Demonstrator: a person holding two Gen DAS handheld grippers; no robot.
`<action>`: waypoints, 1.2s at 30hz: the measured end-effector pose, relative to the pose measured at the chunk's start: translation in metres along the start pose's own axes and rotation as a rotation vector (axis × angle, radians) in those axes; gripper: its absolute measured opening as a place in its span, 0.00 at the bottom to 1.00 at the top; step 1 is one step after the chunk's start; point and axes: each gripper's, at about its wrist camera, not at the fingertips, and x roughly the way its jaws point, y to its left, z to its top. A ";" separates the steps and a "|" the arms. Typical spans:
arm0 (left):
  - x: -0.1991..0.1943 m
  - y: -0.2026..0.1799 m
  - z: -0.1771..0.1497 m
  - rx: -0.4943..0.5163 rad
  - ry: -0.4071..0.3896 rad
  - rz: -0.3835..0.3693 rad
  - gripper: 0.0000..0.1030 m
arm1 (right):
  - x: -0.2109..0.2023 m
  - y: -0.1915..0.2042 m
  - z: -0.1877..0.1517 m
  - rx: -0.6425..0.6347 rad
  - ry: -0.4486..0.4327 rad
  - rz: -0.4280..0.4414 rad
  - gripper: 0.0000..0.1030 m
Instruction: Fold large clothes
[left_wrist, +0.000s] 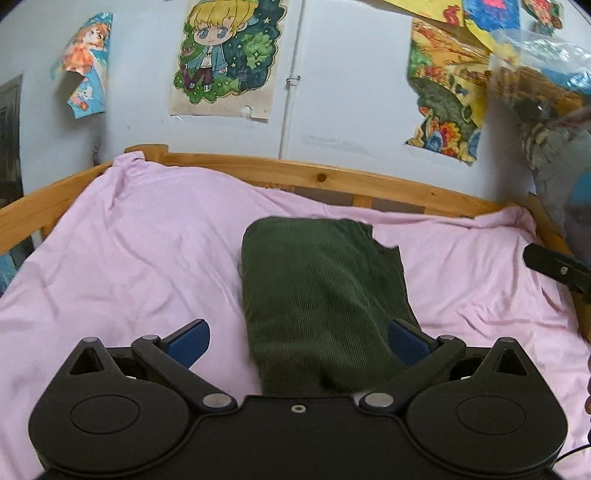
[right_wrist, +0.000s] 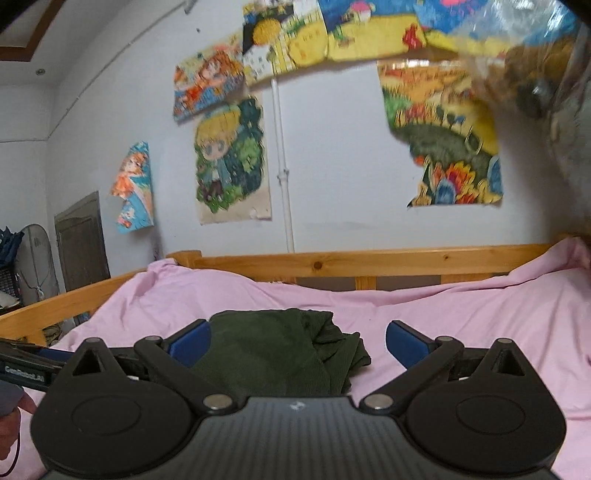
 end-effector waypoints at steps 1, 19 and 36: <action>-0.008 -0.002 -0.006 -0.001 0.002 0.004 0.99 | -0.014 0.002 -0.005 0.004 -0.006 -0.011 1.00; -0.066 -0.006 -0.115 -0.047 0.086 0.068 0.99 | -0.128 0.023 -0.088 -0.048 0.068 -0.007 1.00; -0.060 0.001 -0.128 -0.050 0.092 0.075 0.99 | -0.119 0.030 -0.103 -0.067 0.119 0.003 1.00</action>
